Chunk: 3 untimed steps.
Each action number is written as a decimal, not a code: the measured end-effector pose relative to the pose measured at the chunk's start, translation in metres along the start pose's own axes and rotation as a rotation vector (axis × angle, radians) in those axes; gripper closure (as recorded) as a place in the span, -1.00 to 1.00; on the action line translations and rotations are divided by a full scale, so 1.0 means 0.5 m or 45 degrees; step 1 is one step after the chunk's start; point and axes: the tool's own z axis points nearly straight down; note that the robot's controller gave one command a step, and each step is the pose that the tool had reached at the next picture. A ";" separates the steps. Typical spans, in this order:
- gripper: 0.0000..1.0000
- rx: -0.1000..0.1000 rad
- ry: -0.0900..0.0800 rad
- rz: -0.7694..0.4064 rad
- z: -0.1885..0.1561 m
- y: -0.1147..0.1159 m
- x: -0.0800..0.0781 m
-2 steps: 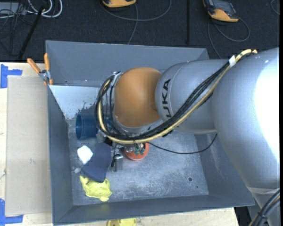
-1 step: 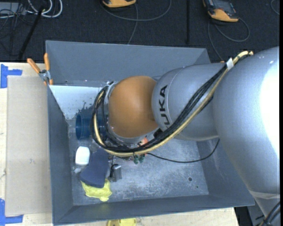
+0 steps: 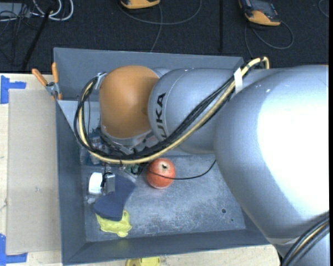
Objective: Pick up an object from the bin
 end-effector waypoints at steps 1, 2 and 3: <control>-1.00 0.001 -0.026 -0.460 0.055 0.004 0.170; 1.00 -0.004 -0.008 -0.160 0.065 0.017 -0.022; 1.00 -0.005 -0.009 -0.157 0.065 0.016 -0.022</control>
Offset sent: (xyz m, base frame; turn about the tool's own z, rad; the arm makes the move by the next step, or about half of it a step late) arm 0.0077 0.0074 -0.0372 -0.1251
